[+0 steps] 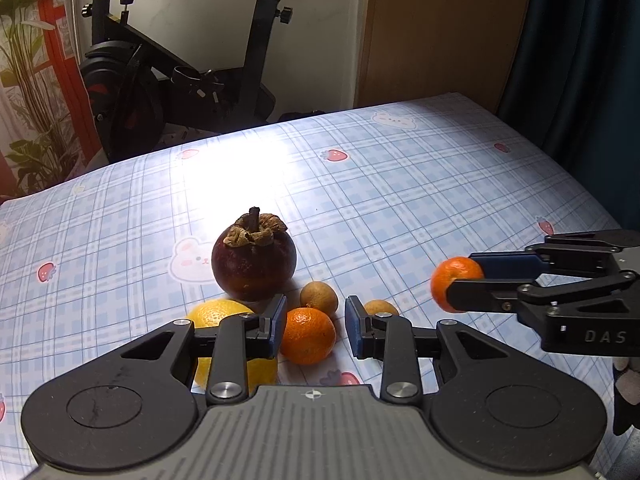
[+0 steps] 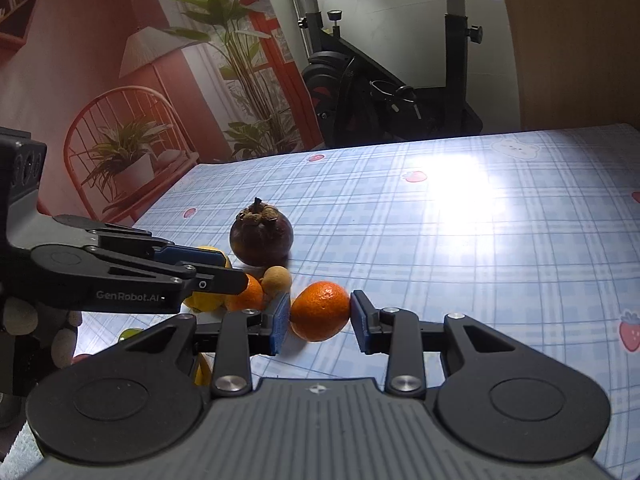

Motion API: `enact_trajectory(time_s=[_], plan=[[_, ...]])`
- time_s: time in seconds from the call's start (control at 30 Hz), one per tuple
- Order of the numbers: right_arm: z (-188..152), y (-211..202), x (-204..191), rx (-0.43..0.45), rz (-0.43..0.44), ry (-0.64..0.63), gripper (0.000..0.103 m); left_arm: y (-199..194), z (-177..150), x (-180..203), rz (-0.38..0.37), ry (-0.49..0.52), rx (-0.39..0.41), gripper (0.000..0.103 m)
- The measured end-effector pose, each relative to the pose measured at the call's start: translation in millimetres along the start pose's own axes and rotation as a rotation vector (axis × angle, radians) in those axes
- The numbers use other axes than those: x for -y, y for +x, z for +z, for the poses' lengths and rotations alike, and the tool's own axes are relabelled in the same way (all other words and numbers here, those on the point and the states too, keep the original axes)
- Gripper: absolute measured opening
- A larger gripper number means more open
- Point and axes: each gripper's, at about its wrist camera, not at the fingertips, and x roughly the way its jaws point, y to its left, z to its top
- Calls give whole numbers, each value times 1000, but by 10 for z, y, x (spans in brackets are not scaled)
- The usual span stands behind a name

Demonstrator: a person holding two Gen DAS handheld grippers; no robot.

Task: Organize fruits
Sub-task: 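Grasp a tangerine with the left tool while the right tool grasps another tangerine, then lower the left tool's tangerine into the bowl while the right tool places its tangerine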

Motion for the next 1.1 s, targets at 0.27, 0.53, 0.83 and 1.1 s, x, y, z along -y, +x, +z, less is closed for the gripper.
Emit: enact_trajectory(time_s=[0.27,0.53,0.83,1.1], plan=[[-82,-89,129,11,1,45,36,110,-9,90,57,70,-41,34],[-129,-81,151,1,3,60,36,127,-15,172,94,132,-45,36],[-144,-94,122,1,3,66,36,85,-56,191,80,125,-54,35],[-134,-249,10,18,13,49,36,-304,-104,175,20,30,15,35]])
